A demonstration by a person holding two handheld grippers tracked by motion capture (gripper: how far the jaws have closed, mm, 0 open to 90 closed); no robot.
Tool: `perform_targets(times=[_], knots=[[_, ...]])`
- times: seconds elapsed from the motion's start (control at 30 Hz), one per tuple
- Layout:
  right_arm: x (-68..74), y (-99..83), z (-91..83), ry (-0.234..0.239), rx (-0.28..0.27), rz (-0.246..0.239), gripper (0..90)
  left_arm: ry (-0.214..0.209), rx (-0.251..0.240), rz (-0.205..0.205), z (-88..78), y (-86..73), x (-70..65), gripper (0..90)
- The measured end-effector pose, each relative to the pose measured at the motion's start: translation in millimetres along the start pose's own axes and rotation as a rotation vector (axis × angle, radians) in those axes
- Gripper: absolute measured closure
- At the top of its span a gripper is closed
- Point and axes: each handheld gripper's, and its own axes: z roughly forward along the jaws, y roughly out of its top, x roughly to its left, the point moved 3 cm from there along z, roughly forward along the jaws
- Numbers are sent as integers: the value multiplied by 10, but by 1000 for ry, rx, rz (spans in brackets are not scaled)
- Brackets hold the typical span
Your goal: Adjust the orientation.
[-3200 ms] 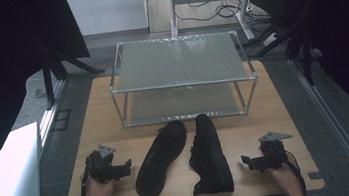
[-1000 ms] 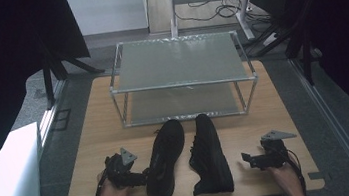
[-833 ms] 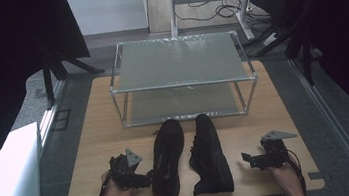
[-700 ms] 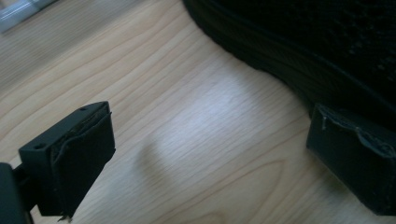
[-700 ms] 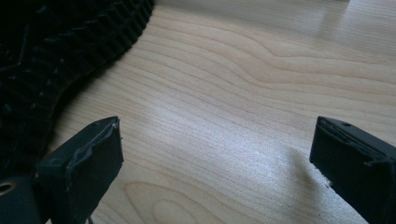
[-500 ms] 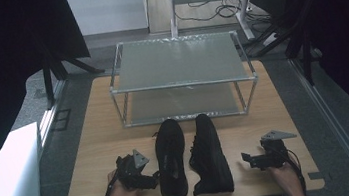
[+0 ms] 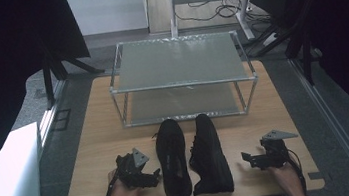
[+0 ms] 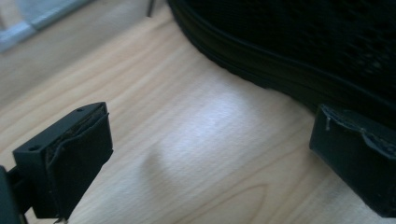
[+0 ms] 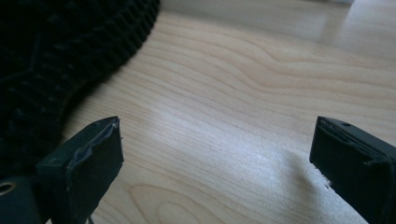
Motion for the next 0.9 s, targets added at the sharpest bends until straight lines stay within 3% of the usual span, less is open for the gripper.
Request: perform_targets(times=[0.27, 0.43, 0.63, 0.9], knots=[[95, 117, -55, 48, -15, -23, 0, 4, -32, -104, -45, -69, 201, 0], [184, 268, -117, 80, -36, -32, 0, 0, -40, -128, -57, -83, 245, 0], [290, 428, -142, 120, -32, -26, 0, -5, -44, -120, -50, -82, 236, 0], [550, 659, -59, 121, -16, -65, 0, -1, -36, -113, -42, -90, 239, 0]])
